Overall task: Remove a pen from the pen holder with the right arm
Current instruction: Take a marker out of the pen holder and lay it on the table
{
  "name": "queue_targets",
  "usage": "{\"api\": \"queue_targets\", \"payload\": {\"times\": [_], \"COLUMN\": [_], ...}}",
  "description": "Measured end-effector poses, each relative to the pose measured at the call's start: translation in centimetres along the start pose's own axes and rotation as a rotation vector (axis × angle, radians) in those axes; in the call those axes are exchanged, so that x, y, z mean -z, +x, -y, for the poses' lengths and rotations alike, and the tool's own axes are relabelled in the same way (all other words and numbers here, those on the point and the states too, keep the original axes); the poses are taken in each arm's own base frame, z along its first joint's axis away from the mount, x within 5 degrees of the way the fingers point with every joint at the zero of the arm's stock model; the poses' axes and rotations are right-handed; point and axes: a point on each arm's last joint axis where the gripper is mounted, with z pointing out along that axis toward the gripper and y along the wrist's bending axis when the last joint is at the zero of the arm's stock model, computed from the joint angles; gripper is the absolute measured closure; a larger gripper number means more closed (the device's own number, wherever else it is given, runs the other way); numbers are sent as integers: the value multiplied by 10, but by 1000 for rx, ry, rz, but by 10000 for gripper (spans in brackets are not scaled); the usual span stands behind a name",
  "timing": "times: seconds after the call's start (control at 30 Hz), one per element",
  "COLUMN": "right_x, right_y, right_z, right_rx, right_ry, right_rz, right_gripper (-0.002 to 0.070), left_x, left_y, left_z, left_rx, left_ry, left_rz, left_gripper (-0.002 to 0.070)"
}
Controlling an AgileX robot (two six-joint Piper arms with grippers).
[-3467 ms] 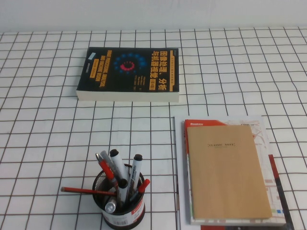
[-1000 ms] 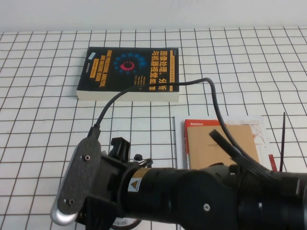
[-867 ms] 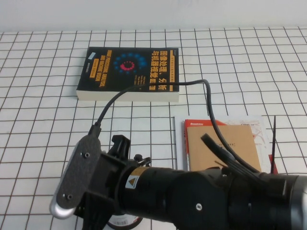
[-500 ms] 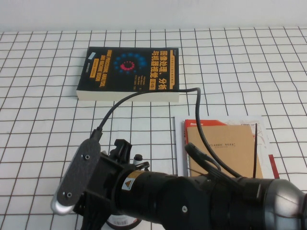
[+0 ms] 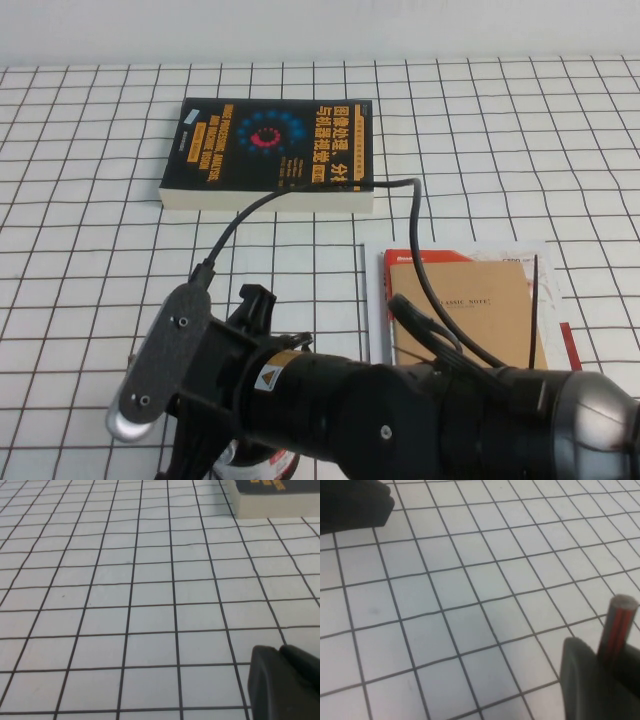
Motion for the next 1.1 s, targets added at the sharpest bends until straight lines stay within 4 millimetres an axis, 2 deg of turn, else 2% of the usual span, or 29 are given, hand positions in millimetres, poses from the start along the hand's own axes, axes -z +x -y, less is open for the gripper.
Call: {"api": "queue_targets", "payload": {"times": [0.1,0.27,0.53,0.67,0.8,0.93,1.1], "right_x": [1,12,50,64,75,81,86], "right_y": [-2,-12,-57,-73,-81,-84,-66], "right_z": [1,3,21,34,56,82,122], "right_rx": [0,-13,-25,-25,-63,-213,-432], "right_ry": [4,-3,95,171,238,246,231], "right_rz": [7,36,217,289,331,345,284], "right_gripper": [647,649,650,650,650,650,650], "left_x": [0,0,0,0,0,0,0], "left_y": [0,0,0,0,0,0,0], "left_z": [0,0,0,0,0,0,0], "left_rx": [0,0,0,0,0,0,0], "left_ry": [0,0,0,0,0,0,0], "left_rz": [0,0,0,0,0,0,0], "left_gripper": [679,679,679,679,679,679,679]}}
